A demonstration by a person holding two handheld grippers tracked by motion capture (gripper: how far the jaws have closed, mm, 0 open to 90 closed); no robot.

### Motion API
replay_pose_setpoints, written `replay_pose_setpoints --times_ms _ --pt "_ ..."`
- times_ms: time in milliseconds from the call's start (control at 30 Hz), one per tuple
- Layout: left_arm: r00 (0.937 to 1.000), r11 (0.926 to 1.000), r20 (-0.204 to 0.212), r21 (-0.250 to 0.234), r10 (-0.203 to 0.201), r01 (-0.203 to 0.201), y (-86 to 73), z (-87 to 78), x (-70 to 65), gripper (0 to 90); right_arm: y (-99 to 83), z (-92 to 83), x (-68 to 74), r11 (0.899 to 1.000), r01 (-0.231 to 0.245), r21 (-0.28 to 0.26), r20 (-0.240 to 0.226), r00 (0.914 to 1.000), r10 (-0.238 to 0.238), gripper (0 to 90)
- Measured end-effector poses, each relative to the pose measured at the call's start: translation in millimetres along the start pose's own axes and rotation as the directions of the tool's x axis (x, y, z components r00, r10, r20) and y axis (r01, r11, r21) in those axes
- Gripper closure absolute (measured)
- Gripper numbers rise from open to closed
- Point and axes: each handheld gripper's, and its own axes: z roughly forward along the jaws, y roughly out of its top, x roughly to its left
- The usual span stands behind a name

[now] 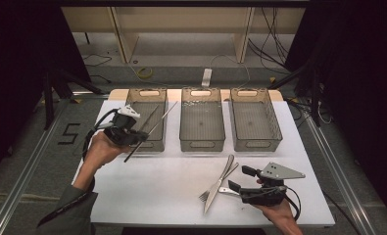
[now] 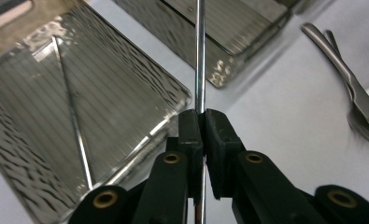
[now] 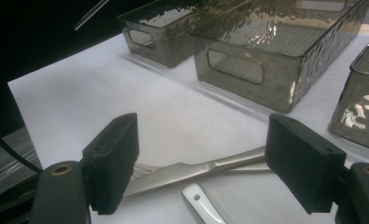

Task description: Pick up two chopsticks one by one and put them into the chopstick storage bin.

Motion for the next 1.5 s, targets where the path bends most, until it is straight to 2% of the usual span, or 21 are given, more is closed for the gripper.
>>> replay_pose_setpoints --times_ms 133,300,500,633,1000,1167,1200,1233,1433,1500 --pt "0.9992 0.9999 -0.039 -0.005 -0.014 0.014 10.6 -1.9 11.7 84.7 -0.2 -0.2 -0.1 1.0 -0.005 0.002 0.001 1.0 0.005 27.0" --pt "0.9957 0.9977 -0.068 -0.029 -0.063 0.061 22.0 -0.7 28.9 84.8 -0.1 0.2 0.1 1.0 -0.001 0.001 -0.001 1.0 0.001 27.0" --pt "0.9897 0.9926 -0.092 -0.061 -0.11 0.105 30.4 5.1 48.5 84.7 -0.2 -0.2 -0.1 1.0 -0.006 0.001 -0.001 1.0 0.006 27.0" --pt "0.9832 0.9875 -0.111 -0.079 -0.145 0.136 32.1 12.8 59.0 84.7 -0.2 -0.2 -0.1 1.0 -0.006 0.001 -0.003 1.0 0.006 27.0" --pt "0.9672 0.976 -0.148 -0.101 -0.206 0.193 27.9 30.6 77.3 84.7 0.1 -0.2 0.2 1.0 -0.007 -0.002 -0.01 0.9999 0.007 27.0" --pt "0.9636 0.9744 -0.16 -0.105 -0.214 0.199 23.0 36.1 81.2 84.7 -0.2 -0.6 0.0 1.0 -0.007 -0.003 -0.01 0.9999 0.007 27.0" --pt "0.9619 0.9722 -0.158 -0.109 -0.223 0.207 21.8 37.5 82.1 84.7 -0.2 -0.5 0.0 1.0 -0.009 -0.002 -0.009 0.9999 0.009 27.0" --pt "0.9628 0.9727 -0.155 -0.104 -0.222 0.207 20.6 38.9 83.2 84.7 -0.2 -0.4 0.1 1.0 -0.006 -0.002 -0.009 0.9999 0.006 27.0" --pt "0.9586 0.9729 -0.176 -0.097 -0.224 0.21 12.9 44.0 87.4 84.7 -0.1 -0.3 0.5 1.0 -0.007 -0.002 -0.009 0.9999 0.007 27.0" --pt "0.9562 0.9707 -0.176 -0.099 -0.234 0.219 10.9 45.8 88.4 84.7 -0.2 -0.2 0.3 1.0 -0.006 -0.002 -0.01 0.9999 0.006 27.0"
